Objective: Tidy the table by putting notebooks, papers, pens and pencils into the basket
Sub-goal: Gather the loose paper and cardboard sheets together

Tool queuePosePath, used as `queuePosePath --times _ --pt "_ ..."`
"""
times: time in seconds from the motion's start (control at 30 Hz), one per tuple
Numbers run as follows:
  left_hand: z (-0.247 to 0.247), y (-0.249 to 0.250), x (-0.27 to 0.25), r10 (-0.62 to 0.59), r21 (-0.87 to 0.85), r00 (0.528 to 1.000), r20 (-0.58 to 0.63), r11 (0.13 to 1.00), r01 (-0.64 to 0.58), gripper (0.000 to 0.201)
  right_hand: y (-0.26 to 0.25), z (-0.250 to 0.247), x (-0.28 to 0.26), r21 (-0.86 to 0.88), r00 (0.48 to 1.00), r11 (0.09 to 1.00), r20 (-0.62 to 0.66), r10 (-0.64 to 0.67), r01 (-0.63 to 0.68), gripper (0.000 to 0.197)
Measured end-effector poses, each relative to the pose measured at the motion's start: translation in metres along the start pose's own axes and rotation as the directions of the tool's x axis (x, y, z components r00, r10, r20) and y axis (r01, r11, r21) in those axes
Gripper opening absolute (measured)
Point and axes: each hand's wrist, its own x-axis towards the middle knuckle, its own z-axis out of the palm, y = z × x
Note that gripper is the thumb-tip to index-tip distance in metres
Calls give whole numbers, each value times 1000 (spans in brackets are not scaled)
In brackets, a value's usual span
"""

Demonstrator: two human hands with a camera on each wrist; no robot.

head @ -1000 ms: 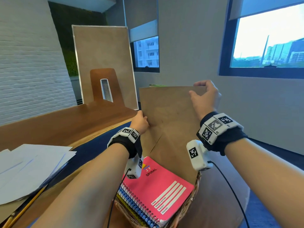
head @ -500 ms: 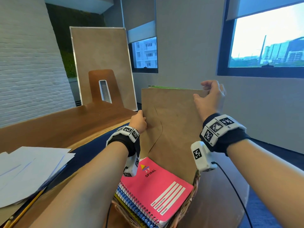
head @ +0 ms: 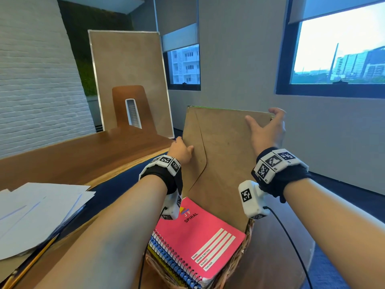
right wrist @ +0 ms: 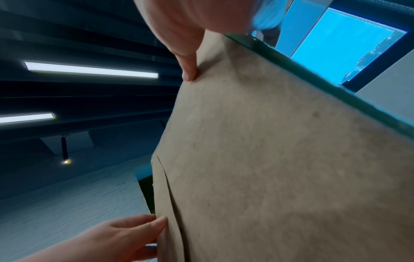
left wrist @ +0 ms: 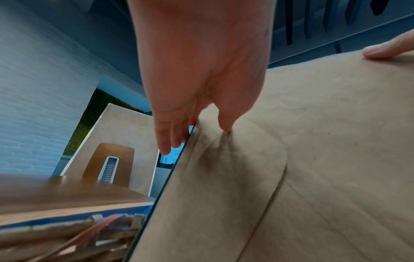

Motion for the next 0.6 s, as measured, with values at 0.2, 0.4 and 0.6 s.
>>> queuePosePath --times 0.2,0.4,0.6 --pt "-1 -6 -2 -26 15 998 50 1000 26 50 6 8 0 -109 998 992 -2 -63 62 30" --pt "-8 -11 1 46 -18 995 -92 999 -48 44 -2 8 4 -51 990 992 -75 -116 112 30" --pt "-9 -17 3 -19 -72 993 -117 997 10 27 -2 5 9 -87 998 996 -60 -36 30 30"
